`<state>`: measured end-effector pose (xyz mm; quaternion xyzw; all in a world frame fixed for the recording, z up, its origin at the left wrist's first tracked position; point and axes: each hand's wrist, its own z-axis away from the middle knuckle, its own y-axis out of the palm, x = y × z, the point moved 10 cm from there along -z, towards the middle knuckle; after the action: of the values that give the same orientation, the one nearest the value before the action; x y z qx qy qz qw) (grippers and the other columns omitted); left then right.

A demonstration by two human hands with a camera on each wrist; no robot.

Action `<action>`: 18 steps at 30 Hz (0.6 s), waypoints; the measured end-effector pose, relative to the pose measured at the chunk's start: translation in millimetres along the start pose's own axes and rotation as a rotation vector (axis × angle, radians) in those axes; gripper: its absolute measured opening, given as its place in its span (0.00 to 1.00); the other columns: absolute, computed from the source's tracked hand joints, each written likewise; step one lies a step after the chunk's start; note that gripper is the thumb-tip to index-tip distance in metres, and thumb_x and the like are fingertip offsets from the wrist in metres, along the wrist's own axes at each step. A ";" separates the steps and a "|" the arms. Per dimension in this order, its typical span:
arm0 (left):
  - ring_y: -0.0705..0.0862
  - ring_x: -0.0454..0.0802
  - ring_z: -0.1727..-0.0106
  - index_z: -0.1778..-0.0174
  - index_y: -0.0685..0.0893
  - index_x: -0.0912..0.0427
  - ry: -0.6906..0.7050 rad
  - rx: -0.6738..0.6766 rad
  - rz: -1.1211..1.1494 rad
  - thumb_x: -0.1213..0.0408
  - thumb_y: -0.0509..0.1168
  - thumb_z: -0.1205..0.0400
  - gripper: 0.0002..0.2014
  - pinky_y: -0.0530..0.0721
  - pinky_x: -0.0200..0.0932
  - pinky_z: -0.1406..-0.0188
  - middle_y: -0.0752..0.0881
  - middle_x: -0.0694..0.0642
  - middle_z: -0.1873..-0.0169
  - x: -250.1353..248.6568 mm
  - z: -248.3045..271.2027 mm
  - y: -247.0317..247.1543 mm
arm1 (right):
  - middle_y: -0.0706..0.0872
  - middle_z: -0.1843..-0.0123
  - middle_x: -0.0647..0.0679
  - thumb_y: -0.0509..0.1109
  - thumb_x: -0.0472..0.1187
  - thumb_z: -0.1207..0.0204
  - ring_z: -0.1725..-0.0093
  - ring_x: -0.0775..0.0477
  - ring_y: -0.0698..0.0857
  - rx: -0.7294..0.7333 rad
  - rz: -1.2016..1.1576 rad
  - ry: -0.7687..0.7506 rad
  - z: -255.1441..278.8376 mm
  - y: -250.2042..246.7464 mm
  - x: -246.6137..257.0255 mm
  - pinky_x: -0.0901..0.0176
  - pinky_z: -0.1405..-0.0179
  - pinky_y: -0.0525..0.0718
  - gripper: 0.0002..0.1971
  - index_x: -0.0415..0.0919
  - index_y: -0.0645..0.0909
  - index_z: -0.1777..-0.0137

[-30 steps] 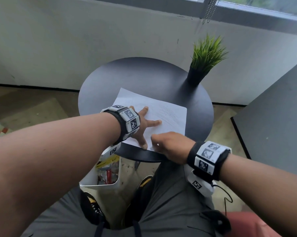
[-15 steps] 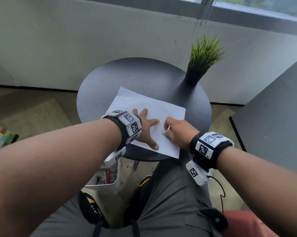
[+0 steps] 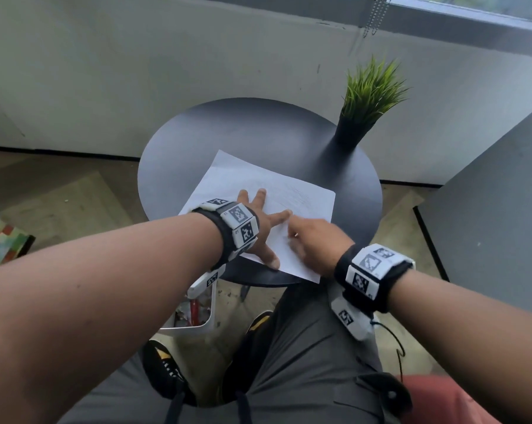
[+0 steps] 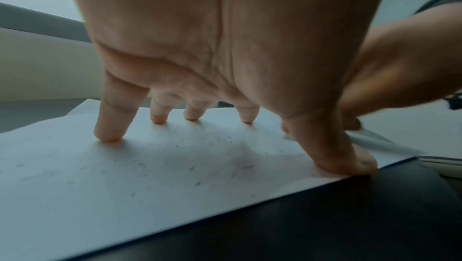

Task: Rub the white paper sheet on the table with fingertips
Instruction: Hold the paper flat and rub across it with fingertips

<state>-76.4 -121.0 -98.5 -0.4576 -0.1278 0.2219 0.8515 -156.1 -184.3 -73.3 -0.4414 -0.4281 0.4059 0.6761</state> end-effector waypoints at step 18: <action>0.42 0.76 0.16 0.19 0.36 0.24 -0.031 0.051 -0.054 0.26 0.73 0.37 0.60 0.62 0.80 0.25 0.34 0.60 0.14 -2.7 4.1 -4.9 | 0.84 0.51 0.46 0.62 0.48 0.18 0.51 0.39 0.81 -0.021 0.027 0.029 6.3 -8.4 -28.6 0.51 0.56 0.79 0.06 0.47 0.73 0.49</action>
<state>-79.2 -121.8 -92.2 -0.4285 -0.1478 0.2089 0.8665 -169.3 -211.6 -70.1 -0.4598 -0.4167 0.4040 0.6721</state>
